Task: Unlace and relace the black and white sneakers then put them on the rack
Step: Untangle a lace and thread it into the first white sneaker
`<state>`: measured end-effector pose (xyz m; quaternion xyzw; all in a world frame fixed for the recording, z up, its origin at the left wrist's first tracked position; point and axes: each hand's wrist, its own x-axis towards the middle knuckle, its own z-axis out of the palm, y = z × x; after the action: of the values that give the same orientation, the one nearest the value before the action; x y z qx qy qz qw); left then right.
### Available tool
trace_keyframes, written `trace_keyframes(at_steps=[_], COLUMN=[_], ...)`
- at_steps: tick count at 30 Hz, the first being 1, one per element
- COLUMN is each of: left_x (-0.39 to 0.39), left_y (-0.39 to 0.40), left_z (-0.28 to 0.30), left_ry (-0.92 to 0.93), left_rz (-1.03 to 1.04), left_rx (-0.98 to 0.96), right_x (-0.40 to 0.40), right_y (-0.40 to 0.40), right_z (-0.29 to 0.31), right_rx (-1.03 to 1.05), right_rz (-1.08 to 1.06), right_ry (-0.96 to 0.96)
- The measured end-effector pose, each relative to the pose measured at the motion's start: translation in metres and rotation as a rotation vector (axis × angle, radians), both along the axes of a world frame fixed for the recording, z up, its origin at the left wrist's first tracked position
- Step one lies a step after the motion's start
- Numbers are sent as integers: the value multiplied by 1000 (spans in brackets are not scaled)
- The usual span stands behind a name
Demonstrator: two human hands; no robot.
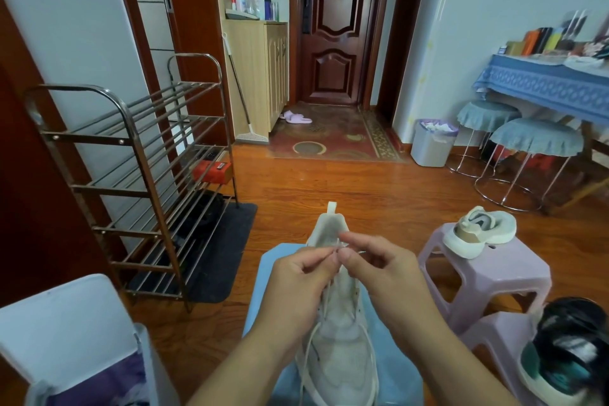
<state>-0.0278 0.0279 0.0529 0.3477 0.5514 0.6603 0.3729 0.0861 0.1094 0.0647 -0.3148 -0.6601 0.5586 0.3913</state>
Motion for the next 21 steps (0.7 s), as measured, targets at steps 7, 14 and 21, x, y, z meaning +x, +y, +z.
trace_keyframes(at_steps=[7, 14, 21], left_x=[-10, -23, -19], left_y=[3, 6, 3], left_z=[-10, -40, -39], left_ry=[242, 577, 577], left_rz=[-68, -225, -219], left_rx=[-46, -253, -260], right_x=[-3, -19, -61], right_y=[12, 27, 74], right_z=[1, 40, 112], right_rx=[53, -7, -128], right_rz=[-15, 3, -41], right_ry=[-56, -36, 316])
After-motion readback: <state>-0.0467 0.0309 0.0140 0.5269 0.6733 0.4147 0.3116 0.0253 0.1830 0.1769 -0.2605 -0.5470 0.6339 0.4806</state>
